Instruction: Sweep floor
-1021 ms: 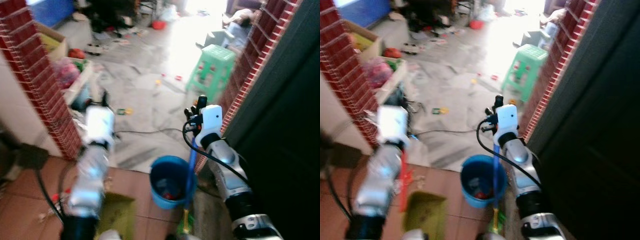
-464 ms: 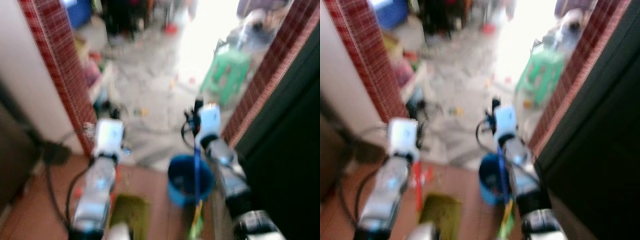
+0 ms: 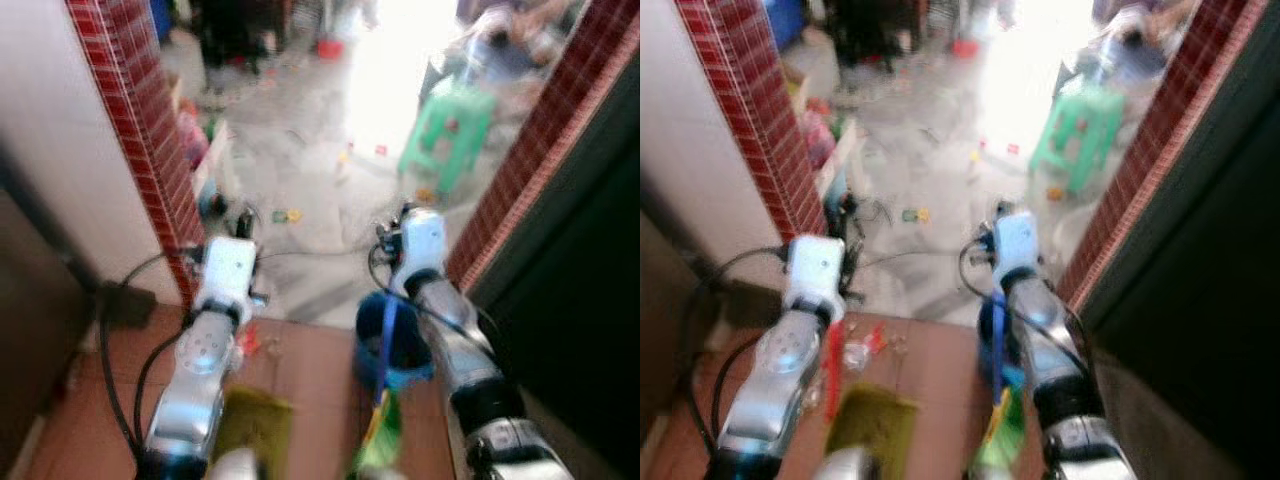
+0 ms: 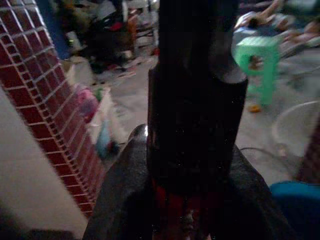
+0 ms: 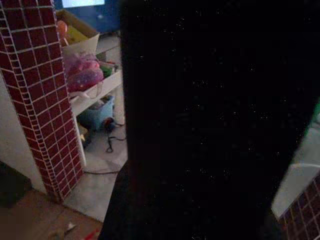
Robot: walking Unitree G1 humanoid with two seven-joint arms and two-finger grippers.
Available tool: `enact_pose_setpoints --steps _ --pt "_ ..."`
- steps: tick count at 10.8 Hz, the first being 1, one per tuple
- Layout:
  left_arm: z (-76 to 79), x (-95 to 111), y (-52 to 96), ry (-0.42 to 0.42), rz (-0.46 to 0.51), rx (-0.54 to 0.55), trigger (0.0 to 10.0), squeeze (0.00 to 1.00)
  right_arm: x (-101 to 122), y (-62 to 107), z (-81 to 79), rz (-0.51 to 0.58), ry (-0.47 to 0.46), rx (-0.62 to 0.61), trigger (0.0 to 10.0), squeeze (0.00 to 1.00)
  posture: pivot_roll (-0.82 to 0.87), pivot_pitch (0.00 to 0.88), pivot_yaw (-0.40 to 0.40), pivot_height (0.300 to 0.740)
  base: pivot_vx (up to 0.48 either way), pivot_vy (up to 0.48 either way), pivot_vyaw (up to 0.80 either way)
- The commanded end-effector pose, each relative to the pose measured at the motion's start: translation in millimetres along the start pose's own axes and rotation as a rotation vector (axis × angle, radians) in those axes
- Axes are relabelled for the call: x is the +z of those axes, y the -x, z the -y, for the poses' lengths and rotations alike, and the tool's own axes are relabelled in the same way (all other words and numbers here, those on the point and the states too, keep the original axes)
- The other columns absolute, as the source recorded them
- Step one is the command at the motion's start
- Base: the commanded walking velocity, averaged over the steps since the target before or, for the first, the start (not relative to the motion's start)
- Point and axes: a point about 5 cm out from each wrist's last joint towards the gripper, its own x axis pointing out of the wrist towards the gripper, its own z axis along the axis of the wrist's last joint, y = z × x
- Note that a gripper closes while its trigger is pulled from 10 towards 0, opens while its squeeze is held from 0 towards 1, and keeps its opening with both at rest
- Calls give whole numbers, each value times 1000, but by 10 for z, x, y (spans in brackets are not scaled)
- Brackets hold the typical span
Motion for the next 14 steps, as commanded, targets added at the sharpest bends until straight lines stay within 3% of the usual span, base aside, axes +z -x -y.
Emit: enact_pose_setpoints --steps 1,6,10,14 --pt "-24 151 -29 -36 63 -10 10000 0 102 -66 -71 32 -13 24 10000 0 31 0 -93 740 0 480 0" --pt "-79 180 -18 -9 69 26 10000 0 97 -101 -166 30 -20 56 10000 0 36 0 -79 740 0 480 0" --pt "-5 374 -57 8 143 12 10000 0 76 -99 -140 22 -12 53 10000 0 46 0 -93 740 0 0 0" --pt "-39 525 -58 25 208 34 10000 0 128 -125 -158 51 2 52 10000 0 47 0 -98 740 0 0 0"
